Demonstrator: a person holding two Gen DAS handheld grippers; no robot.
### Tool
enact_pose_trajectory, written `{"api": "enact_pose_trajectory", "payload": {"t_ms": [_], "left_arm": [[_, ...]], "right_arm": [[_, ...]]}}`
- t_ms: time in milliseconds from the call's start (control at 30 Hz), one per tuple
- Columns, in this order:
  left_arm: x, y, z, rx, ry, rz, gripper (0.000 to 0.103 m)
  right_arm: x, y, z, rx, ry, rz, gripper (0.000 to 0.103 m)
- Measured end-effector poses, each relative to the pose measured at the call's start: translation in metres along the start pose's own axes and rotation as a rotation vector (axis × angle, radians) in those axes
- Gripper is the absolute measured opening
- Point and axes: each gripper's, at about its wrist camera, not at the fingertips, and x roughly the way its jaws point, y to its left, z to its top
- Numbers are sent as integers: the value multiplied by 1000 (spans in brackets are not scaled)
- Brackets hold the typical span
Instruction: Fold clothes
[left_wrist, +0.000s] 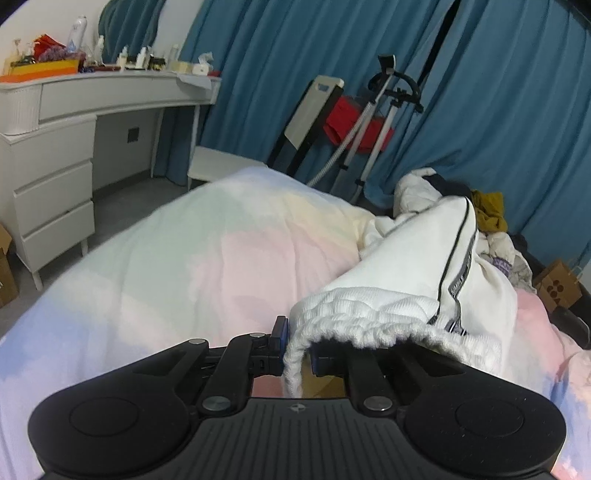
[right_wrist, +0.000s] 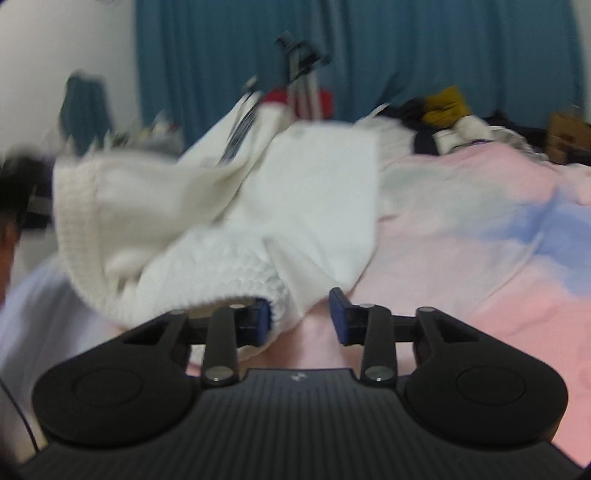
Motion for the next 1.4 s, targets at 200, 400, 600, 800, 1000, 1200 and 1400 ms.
{"api": "enact_pose_trajectory", "payload": {"t_ms": [200,400,600,800,1000,1200,1400], "left_arm": [[8,-11,-9,40,30,1,14],[13,-16,-18,72,53,11,14],[1,-5,-24,-6,78,-7,33],[-34,5,-36,-62,108,-41,58],[-79,13,-63,-213,112,-275,80],[-49,-11,-56,-286,137,-509,83],[-2,-16,-14,-331,88,-411,27]], "right_arm": [[-4,-14,3,88,-51,-28,35],[25,-6,-15,91,81,15,36],[21,-3,-8,72,107,42,14],[9,-2,-3,63,96,37,12],[-2,-2,2,57,87,32,12],[-4,-6,-1,69,103,43,13],[-21,-4,-9,74,143,68,13]]}}
